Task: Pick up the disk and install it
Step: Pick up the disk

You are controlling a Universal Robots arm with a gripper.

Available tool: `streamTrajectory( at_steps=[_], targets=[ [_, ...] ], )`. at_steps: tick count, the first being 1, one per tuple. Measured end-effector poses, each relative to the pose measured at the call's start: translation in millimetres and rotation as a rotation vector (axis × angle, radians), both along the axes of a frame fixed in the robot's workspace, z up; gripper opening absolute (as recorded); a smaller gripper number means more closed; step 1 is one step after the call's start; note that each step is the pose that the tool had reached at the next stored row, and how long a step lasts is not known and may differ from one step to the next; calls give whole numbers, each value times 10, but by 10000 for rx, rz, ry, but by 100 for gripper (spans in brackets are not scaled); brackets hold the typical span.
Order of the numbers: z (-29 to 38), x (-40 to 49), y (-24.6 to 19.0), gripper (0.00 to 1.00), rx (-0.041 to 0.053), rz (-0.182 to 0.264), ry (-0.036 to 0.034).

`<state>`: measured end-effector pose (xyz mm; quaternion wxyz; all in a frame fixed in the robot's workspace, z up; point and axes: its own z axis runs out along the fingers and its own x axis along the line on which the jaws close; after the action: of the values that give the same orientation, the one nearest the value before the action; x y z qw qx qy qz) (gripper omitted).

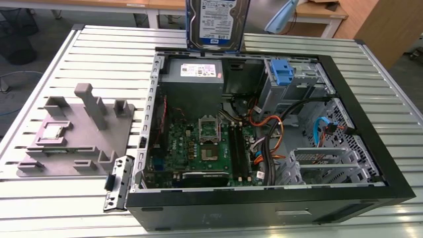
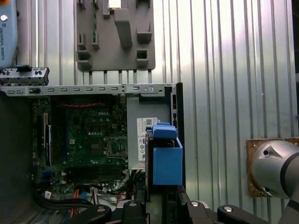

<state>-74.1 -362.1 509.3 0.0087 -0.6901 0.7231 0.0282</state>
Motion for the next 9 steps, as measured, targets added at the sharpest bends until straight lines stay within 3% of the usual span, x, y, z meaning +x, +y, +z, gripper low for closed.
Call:
streamTrajectory(
  at_steps=[9],
  targets=[
    [0,13,0,35,0,1,0]
  ],
)
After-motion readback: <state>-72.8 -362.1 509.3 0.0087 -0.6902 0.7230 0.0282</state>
